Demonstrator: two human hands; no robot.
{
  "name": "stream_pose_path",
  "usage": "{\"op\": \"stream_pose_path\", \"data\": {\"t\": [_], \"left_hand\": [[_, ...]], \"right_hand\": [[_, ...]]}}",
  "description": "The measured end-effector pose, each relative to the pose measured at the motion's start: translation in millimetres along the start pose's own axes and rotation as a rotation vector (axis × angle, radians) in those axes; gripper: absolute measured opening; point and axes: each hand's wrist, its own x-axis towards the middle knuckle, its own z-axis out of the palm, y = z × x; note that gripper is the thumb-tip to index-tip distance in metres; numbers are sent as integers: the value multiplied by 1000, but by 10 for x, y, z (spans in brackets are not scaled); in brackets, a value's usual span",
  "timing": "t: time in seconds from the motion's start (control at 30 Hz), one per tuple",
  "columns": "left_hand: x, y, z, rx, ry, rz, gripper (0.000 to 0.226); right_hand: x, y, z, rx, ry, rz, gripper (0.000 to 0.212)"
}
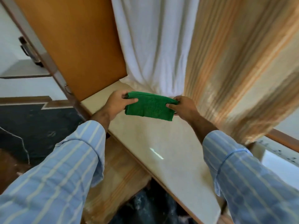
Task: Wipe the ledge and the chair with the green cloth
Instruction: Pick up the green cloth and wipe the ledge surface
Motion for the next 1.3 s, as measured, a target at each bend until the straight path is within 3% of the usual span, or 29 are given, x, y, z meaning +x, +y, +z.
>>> {"op": "stream_pose_path", "data": {"t": [0.23, 0.3, 0.43, 0.63, 0.73, 0.77, 0.83, 0.93, 1.0, 1.07, 1.3], "left_hand": [[428, -565, -594, 43, 103, -87, 17], [564, -818, -615, 55, 114, -148, 15], [869, -1444, -574, 125, 141, -288, 20], [1287, -2346, -425, 349, 124, -426, 31], [1453, -2593, -358, 452, 209, -443, 35], [1522, -2645, -323, 497, 265, -427, 38], [1634, -2700, -188, 610, 379, -347, 48], [1606, -2705, 220, 689, 373, -283, 71], [1463, -2778, 537, 712, 282, -359, 90], [1345, -2893, 745, 757, 212, -459, 101], [1731, -3244, 556, 985, 114, -380, 99]], "right_hand": [[628, -175, 799, 40, -33, 25, 20], [880, -96, 1022, -64, -105, 34, 31], [1335, 281, 1523, -239, -230, 61, 40], [1730, 1033, 2225, -287, -392, 181, 37], [1763, 1255, 2444, -266, -476, 226, 39], [1795, 1312, 2488, -271, -467, 234, 46], [1880, 1432, 2496, -322, -265, 197, 61], [2044, 1687, 2381, -584, 36, -46, 45], [2116, 1870, 2321, -733, -15, -184, 44], [2126, 1989, 2292, -800, -109, -225, 61], [2131, 2066, 2331, -884, -103, -265, 70]]}}
